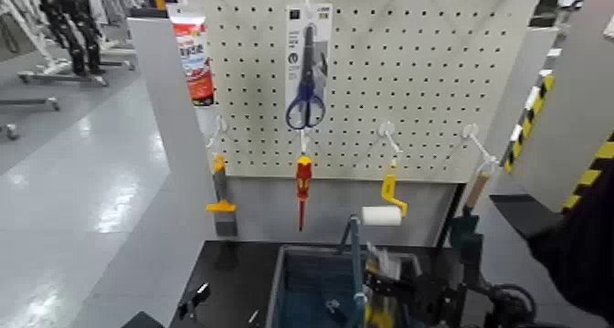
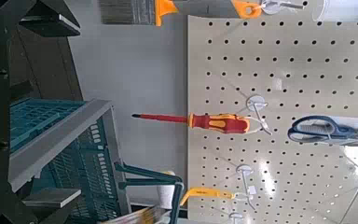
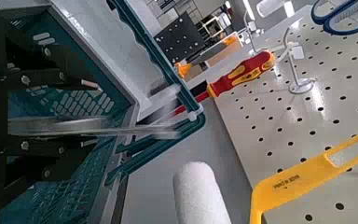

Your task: Put the yellow pliers into the crate.

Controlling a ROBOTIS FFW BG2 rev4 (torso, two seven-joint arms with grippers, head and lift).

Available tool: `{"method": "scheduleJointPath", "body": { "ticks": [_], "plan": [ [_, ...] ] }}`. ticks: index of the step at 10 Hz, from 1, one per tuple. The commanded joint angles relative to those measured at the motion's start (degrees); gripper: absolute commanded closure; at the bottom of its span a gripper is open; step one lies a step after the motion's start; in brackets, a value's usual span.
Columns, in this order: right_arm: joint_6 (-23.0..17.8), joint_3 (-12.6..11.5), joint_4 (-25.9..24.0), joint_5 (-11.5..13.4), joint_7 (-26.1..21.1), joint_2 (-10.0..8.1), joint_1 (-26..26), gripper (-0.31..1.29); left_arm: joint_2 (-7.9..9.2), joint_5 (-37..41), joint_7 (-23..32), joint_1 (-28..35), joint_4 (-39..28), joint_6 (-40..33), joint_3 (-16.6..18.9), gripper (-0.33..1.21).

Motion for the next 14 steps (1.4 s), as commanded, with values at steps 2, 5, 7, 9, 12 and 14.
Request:
{"method": "scheduleJointPath", "body": {
  "ticks": [2,5,7,9,12,14],
  "plan": [
    [0.01,-0.59,-0.69,-0.64,-0.34,0.00,0.09,0.06,0.00,0.00,0.00,-0.06,0.00,-0.09,-0.03,0.09],
    [-0.43,-0.94,-1.56,-0.72,-0.69,0.00,0.26,0.06,0.00,0.00,0.00,-0.06,0.00,-0.09,-0.12,0.10],
    [-1.58,-1.38,-3.94,-0.37,-3.15,0.27,1.49,0.07,0.00,0.00,0.00,-0.06,0.00,-0.09,-0.12,0.10],
    [-6.41,-1.64,-5.52,-0.28,-6.75,0.88,2.81,0.07,0.09,0.00,0.00,0.03,0.00,0.00,-0.03,0.10],
    [-19.33,-1.64,-9.21,2.18,-18.27,2.55,8.79,0.09,0.09,0.00,0.00,0.03,0.00,0.00,0.14,0.10],
    [-25.04,-1.56,-12.29,2.79,-23.63,3.87,14.41,0.10,0.18,0.09,-0.09,0.11,0.00,-0.09,0.23,0.10]
  ]
}}
